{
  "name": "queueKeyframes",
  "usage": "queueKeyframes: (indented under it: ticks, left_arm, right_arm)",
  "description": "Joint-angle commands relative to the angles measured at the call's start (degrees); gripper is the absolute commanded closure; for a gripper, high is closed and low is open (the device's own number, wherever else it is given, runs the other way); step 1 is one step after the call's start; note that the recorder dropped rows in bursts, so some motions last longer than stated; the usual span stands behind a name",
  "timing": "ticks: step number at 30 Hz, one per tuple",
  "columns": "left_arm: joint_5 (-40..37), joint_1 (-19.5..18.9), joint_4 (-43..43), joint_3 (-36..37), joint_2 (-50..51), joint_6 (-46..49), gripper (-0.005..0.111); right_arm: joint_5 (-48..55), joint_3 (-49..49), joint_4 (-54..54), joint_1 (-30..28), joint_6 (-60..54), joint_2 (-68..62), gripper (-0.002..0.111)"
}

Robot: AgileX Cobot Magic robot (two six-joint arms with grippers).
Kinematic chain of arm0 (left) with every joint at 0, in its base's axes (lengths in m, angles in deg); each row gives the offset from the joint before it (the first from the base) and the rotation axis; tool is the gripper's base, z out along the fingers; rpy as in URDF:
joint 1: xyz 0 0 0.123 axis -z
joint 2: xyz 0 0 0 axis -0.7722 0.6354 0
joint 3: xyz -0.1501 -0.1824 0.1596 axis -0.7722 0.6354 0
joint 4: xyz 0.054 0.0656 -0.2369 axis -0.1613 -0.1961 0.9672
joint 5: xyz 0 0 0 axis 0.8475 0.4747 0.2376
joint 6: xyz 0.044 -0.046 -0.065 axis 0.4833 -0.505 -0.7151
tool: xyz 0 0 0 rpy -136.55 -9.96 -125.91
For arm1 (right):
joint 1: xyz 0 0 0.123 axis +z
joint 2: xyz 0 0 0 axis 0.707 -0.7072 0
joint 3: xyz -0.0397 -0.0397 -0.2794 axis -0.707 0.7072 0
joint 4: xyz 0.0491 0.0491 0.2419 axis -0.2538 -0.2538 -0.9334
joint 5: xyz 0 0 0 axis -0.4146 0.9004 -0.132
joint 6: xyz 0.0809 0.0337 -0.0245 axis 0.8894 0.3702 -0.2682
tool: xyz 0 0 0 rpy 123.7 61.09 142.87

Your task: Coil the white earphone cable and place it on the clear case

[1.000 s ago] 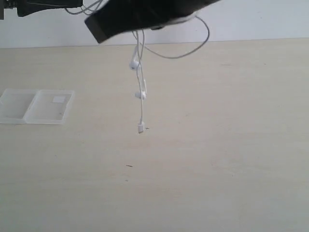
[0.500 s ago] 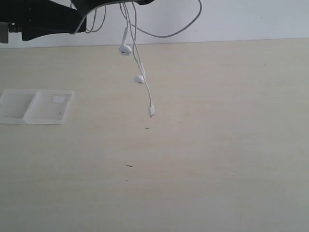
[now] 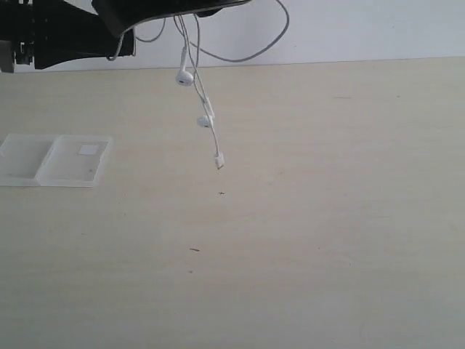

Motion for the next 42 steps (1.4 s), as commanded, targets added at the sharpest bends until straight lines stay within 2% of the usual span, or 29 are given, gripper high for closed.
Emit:
queueKeyframes:
  ticks: [1,5,11,15,19,25,34,42]
  left_arm:
    - [-0.40,-0.17,1.05,0.26,-0.17,0.39,0.064]
    - [1.49,-0.17,1.30,0.26,-0.17,0.39,0.052]
    - [3.49,-0.17,1.02,0.26,-0.17,0.40,0.052]
    - [6.03,-0.17,2.08,0.26,-0.28,-1.16,0.035]
    - [4.43,-0.17,3.60,0.26,-0.68,-0.92,0.035]
    - [6.23,-0.17,5.07,-1.75,-3.46,-0.92,0.035]
    - [14.86,-0.17,5.63,-3.20,-7.43,-1.06,0.035]
    - [15.73,-0.17,6.27,-3.20,-6.81,-1.06,0.035]
  right_arm:
    - [-0.49,-0.40,0.69,-0.03,-0.21,-0.06,0.108]
    - [2.43,-0.40,1.82,-0.13,-0.21,-0.50,0.108]
    - [6.54,-0.40,5.56,-0.13,0.09,-1.01,0.108]
    - [6.67,-0.40,6.09,-0.13,0.78,-1.01,0.108]
    - [9.64,-0.40,7.40,-0.13,0.78,-1.99,0.108]
    - [10.81,-0.40,6.96,-0.13,0.78,-2.81,0.108]
    - [16.27,-0.40,6.80,-0.13,-2.64,-2.81,0.108]
    - [20.68,-3.56,5.90,-0.13,-9.18,-3.76,0.108]
